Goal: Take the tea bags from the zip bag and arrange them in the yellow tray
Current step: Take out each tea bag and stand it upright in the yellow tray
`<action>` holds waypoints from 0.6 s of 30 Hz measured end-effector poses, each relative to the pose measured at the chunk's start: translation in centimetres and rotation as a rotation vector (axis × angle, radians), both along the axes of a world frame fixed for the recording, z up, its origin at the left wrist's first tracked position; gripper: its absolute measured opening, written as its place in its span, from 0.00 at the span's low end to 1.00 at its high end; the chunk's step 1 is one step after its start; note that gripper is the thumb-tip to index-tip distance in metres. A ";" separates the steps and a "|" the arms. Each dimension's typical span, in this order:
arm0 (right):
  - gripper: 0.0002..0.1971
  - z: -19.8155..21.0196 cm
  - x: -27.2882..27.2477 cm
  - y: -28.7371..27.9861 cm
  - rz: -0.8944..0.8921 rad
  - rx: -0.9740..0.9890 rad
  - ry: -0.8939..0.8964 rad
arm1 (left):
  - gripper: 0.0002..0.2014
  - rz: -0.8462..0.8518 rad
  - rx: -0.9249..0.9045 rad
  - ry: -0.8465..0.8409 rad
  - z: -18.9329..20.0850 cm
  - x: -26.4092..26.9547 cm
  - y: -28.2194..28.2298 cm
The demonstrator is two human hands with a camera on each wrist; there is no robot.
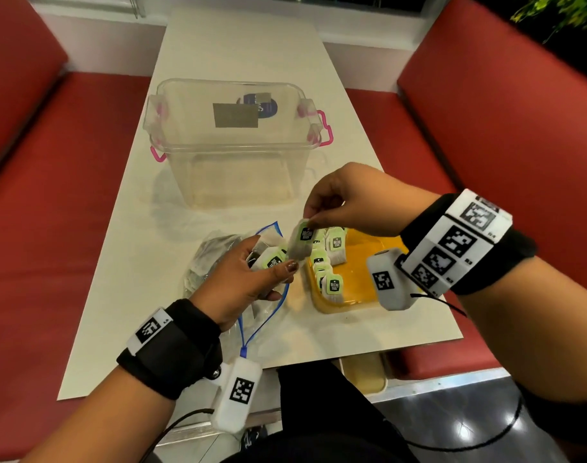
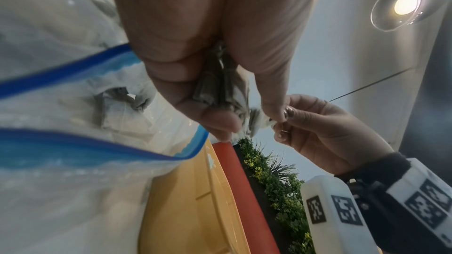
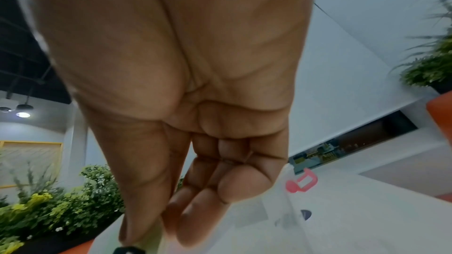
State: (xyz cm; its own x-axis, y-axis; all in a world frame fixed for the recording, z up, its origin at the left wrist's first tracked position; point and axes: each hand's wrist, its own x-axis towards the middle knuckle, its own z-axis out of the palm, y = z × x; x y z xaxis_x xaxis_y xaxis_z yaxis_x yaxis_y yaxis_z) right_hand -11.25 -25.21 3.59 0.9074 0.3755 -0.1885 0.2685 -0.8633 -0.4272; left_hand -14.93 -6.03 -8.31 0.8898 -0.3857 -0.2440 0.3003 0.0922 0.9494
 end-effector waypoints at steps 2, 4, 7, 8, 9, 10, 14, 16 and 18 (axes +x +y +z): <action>0.04 0.5 0.4 -1.1 -0.018 -0.029 -0.021 | 0.23 0.026 -0.017 0.023 -0.2 0.1 0.1; 0.03 0.6 1.0 -2.1 -0.038 -0.083 -0.042 | 0.17 0.044 -0.039 0.048 -0.4 0.2 0.2; 0.04 -0.3 2.0 -3.6 -0.083 -0.214 -0.033 | 0.13 0.069 -0.070 0.088 -0.5 0.4 0.3; 0.04 -0.9 2.3 -4.1 -0.091 -0.264 -0.016 | 0.13 0.074 -0.080 0.099 -0.5 0.4 0.3; 0.05 -1.6 2.5 -4.4 -0.094 -0.313 0.008 | 0.12 0.079 -0.089 0.109 -0.5 0.4 0.3; 0.06 -2.3 2.6 -4.8 -0.096 -0.360 0.038 | 0.12 0.085 -0.098 0.115 -0.5 0.4 0.3; 0.09 -5.2 2.8 -5.4 -0.108 -0.436 0.161 | 0.13 0.109 -0.119 0.130 -0.7 0.4 0.4; 0.10 -6.5 2.9 -5.4 -0.121 -0.413 0.196 | 0.12 0.112 -0.113 0.125 -0.8 0.3 0.4; 0.10 -7.4 3.1 -5.2 -0.121 -0.395 0.215 | 0.11 0.119 -0.109 0.123 -0.9 0.3 0.5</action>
